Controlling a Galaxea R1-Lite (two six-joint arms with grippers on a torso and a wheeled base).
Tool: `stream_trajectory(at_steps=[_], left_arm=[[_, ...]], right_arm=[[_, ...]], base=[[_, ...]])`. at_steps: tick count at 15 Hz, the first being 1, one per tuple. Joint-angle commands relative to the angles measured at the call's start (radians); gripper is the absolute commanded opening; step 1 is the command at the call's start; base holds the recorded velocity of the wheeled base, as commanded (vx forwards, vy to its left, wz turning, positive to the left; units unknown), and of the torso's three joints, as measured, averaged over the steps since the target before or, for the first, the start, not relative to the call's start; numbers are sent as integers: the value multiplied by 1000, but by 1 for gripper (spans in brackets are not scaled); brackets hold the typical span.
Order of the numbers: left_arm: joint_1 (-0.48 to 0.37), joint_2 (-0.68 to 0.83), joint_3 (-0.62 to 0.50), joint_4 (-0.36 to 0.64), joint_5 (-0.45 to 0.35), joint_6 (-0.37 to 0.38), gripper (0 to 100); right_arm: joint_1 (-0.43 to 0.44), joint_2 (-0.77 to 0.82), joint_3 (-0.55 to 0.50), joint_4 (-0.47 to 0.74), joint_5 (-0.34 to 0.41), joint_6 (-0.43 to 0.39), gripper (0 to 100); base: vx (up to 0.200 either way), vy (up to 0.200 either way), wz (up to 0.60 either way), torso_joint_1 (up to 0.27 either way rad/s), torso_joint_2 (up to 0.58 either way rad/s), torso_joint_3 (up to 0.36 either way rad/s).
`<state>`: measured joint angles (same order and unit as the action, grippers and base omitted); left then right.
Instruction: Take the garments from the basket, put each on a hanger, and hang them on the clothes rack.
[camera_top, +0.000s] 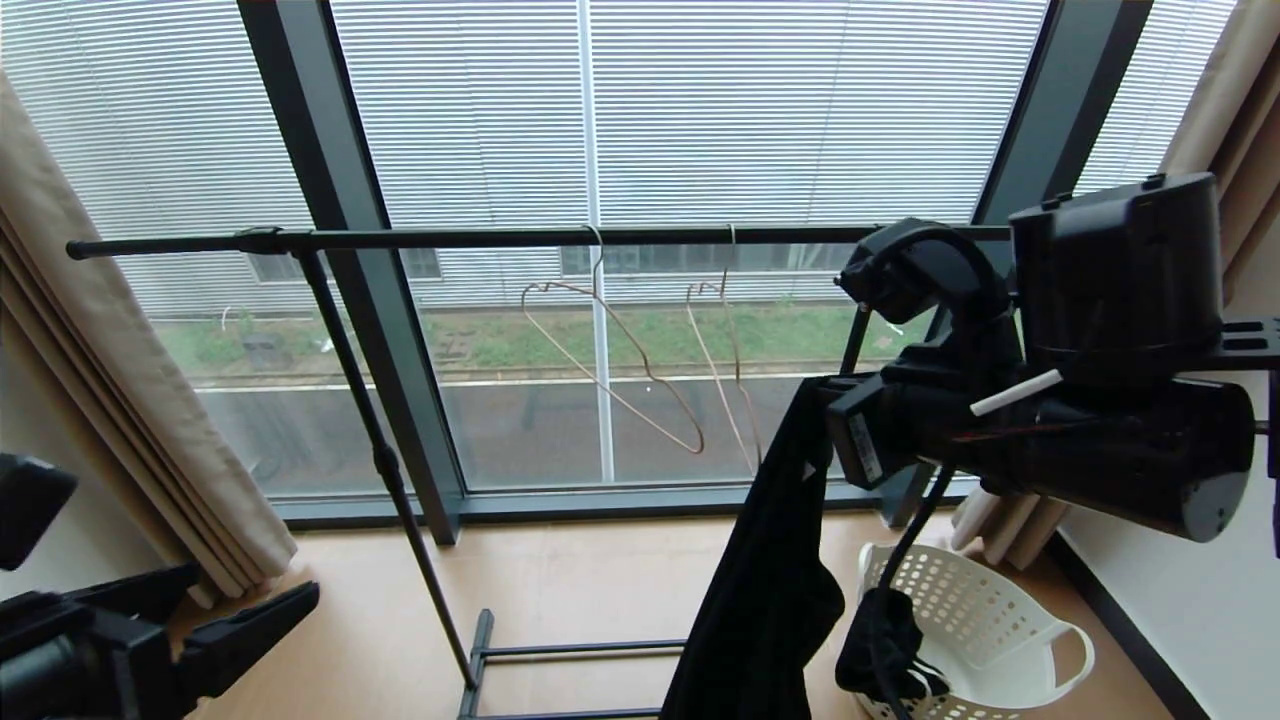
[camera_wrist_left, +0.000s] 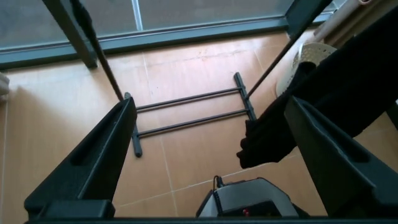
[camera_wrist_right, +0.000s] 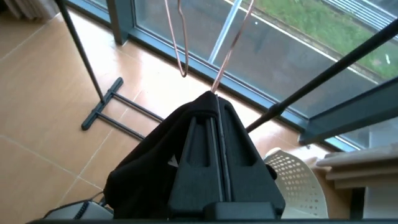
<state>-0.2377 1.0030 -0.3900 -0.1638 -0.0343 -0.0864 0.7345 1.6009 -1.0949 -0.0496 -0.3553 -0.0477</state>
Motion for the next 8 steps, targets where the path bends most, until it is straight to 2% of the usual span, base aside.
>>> stream_trajectory(at_steps=[1, 2, 5, 8], left_arm=[[-92, 204, -20, -82, 42, -6, 100], [-175, 286, -32, -169, 39, -6, 100], [-301, 430, -115, -253, 37, -1, 100], [-404, 551, -219, -267, 36, 4, 100]], right_arm=[[42, 91, -85, 28, -56, 28, 0], [75, 145, -141, 28, -139, 32, 0], [85, 191, -215, 28, -142, 48, 0], [103, 200, -221, 28, -142, 65, 0]], base=[[0, 0, 0, 0, 0, 0], [0, 0, 0, 0, 0, 0], [0, 0, 0, 0, 0, 0], [0, 0, 0, 0, 0, 0]])
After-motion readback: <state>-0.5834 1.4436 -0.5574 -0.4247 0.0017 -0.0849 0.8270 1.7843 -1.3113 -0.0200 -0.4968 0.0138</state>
